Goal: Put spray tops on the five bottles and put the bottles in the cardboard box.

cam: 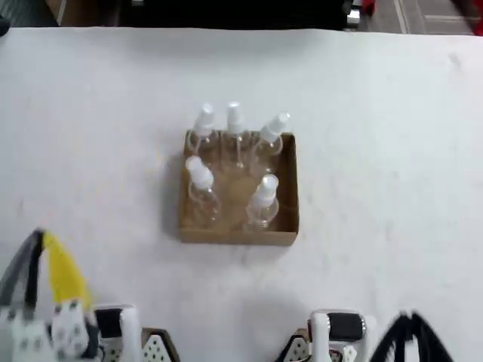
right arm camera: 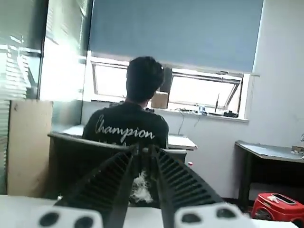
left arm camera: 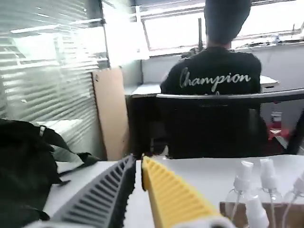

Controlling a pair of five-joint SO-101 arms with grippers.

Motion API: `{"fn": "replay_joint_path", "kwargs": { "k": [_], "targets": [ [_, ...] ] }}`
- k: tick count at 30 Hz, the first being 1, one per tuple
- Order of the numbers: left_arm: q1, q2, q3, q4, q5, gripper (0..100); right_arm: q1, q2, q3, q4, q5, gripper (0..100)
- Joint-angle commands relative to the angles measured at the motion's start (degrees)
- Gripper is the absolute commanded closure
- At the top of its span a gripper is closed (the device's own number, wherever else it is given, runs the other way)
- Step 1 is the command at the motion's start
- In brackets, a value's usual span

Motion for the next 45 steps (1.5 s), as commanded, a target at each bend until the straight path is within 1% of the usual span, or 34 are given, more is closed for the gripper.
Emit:
{"fn": "replay_joint_path", "kwargs": {
  "k": [1,5,9,12,17,20,23,27,29,31,32,34,39,42,45],
  "targets": [
    [3.12,0.84,7.65,-2.99,2.02,98,0.66,-0.4,-2.46,3.38,-2.46,98.1],
    [1.89,0.84,9.32,-2.2,1.93,98,0.66,-0.31,-0.7,6.64,-2.46,98.1],
    [2.07,0.84,13.98,-2.64,1.93,98,0.48,-0.31,7.56,4.79,-2.46,98.1],
    [1.89,0.84,20.84,-4.4,1.93,98,0.4,-0.31,16.7,-0.04,-2.46,98.1],
    [1.89,0.84,32.09,-5.54,1.93,98,0.57,-0.31,30.15,-11.91,-2.46,98.1],
    [1.89,0.84,37.1,-6.24,1.93,98,0.31,-0.31,41.58,-19.21,-2.46,98.1],
    [1.98,0.84,43.52,-10.37,2.11,98,0.31,-0.31,55.74,-26.86,-2.46,98.1],
    [1.98,0.84,56.7,-22.07,2.11,98,0.13,-0.31,75.87,-38.11,-2.46,98.1],
    [2.07,0.84,63.03,-26.9,2.11,98,-1.1,-0.31,84.66,-43.56,-2.64,98.1],
    [1.27,0.84,66.02,-30.33,1.93,98,-2.95,-0.31,92.13,-48.66,-2.73,98.1],
    [0.31,0.84,66.64,-31.47,1.93,98,-4.0,-0.04,94.07,-50.33,-2.55,98.1],
    [-0.75,0.84,66.9,-32.62,1.93,98,-4.79,-0.04,93.01,-49.45,-2.46,98.1],
    [-0.92,1.19,66.9,-31.74,1.93,98,-4.88,0.22,93.63,-47.25,-2.46,98.1],
    [-0.57,1.1,66.9,-26.9,1.93,98,-5.05,0.22,93.63,-45.41,-2.46,98.1],
    [0.04,1.01,66.9,-23.74,1.93,98,-5.05,0.22,93.63,-45.14,-2.46,98.1]
  ]
}}
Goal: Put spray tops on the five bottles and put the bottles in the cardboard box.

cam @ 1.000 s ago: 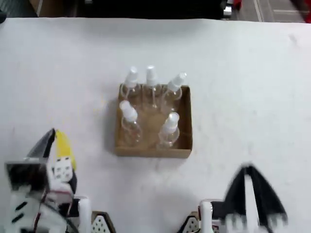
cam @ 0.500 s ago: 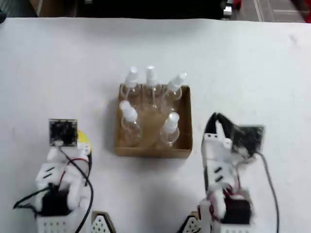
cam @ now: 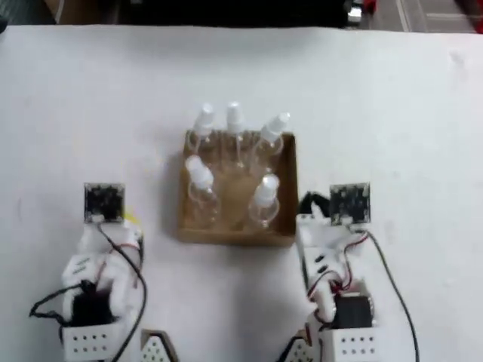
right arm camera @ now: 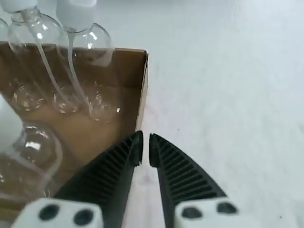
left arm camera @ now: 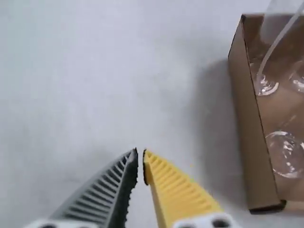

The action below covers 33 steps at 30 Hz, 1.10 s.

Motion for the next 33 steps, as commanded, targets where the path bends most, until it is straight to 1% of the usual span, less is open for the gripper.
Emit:
{"fn": "replay_joint_path", "kwargs": {
  "k": [1,3,6,10,21,28,33],
  "targets": [
    [0.92,-0.31,0.0,2.81,0.62,98,-0.31,-0.13,0.53,0.31,0.0,98.1],
    [1.89,-0.4,0.0,2.99,0.7,98,-0.22,-0.13,0.53,0.31,0.0,98.1],
    [1.8,-0.4,-0.09,0.97,0.7,98,-0.22,-0.04,0.53,0.66,0.0,98.1],
    [1.71,-0.4,-0.09,1.14,0.7,98,-0.57,-0.04,0.53,2.15,0.0,98.1],
    [1.71,-0.4,-0.09,1.23,0.7,98,-0.57,-0.13,0.53,2.24,0.0,98.1],
    [1.71,-0.4,0.0,5.45,0.7,98,-0.57,-0.13,0.53,2.24,0.0,98.1],
    [2.15,-0.4,0.0,9.93,0.7,98,-0.57,-0.04,0.53,2.24,0.0,98.1]
  ]
}}
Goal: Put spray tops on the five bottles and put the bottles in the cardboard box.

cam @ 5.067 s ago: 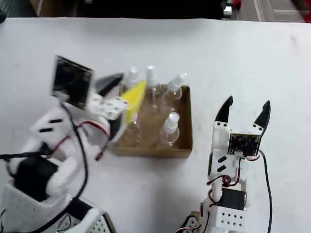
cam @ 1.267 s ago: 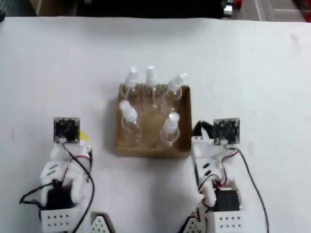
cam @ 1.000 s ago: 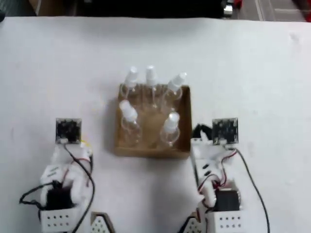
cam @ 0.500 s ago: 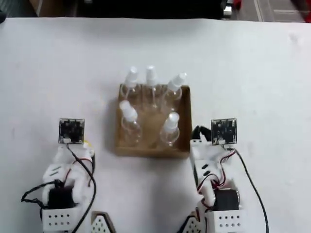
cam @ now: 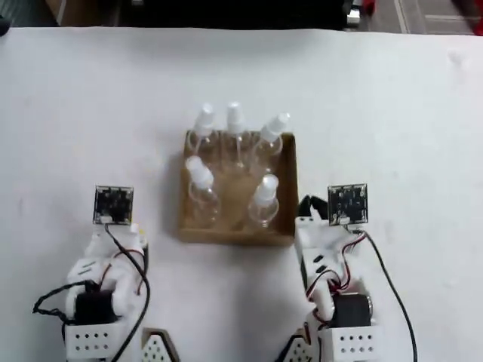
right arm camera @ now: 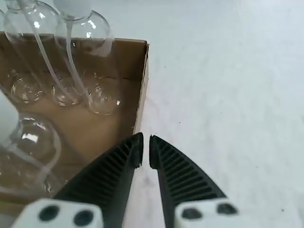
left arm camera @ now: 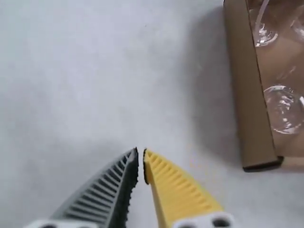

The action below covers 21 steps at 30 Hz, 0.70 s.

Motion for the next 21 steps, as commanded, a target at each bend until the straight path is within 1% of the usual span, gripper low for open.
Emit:
{"fn": "replay_joint_path", "kwargs": {
  "k": [1,12,14,16,19,21],
  "targets": [
    [0.75,-0.4,0.0,2.55,0.7,98,-0.48,-0.04,0.53,0.31,0.0,98.1],
    [1.54,-0.4,0.0,5.36,0.09,98,-0.57,-0.04,0.53,1.98,0.0,98.1],
    [2.59,-0.4,0.0,6.15,-4.31,98,-0.57,-0.04,0.53,1.98,0.0,98.1],
    [3.38,-0.4,-0.09,7.74,-12.31,98,-0.57,-0.04,0.53,1.98,0.0,98.1],
    [3.56,-0.4,-0.09,7.74,-24.62,98,-0.57,-0.04,0.53,1.98,0.0,98.1],
    [3.56,-0.4,-0.09,7.74,-29.8,98,-0.57,-0.04,0.53,1.98,0.0,98.1]
  ]
}}
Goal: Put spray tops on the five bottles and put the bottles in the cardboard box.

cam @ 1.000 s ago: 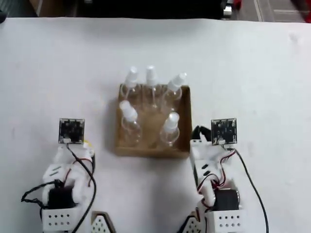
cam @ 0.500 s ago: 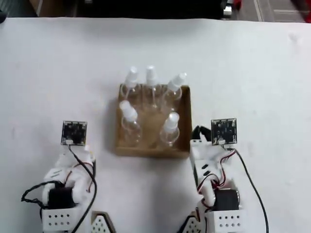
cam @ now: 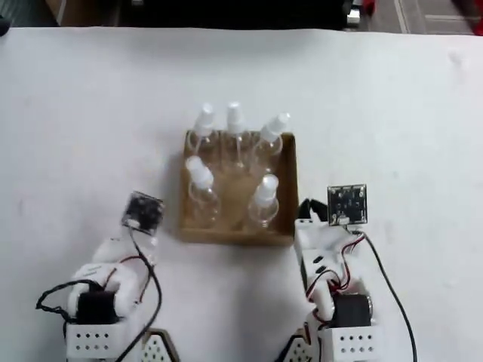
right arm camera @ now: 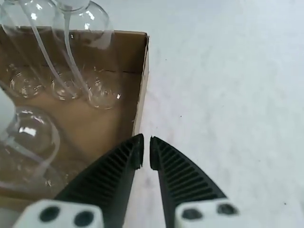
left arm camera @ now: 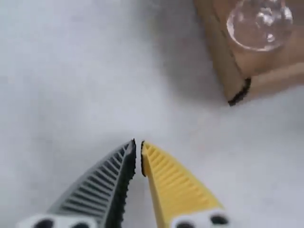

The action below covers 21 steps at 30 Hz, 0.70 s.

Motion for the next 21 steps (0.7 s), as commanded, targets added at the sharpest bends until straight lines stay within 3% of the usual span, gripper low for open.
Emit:
{"fn": "replay_joint_path", "kwargs": {
  "k": [1,11,17,21],
  "targets": [
    [0.75,-0.4,-0.09,0.26,-10.2,98,-0.57,-0.04,0.53,0.13,0.0,98.1],
    [0.31,-0.4,-0.44,0.09,-9.85,98,-0.57,-0.04,0.53,0.22,0.0,98.1],
    [-1.71,-0.4,-1.49,-4.92,6.15,97,-0.66,-0.04,0.53,2.51,0.0,98.1],
    [-1.71,-0.4,-0.62,-5.36,6.15,98,-0.66,-0.22,0.53,2.51,0.0,98.1]
  ]
}}
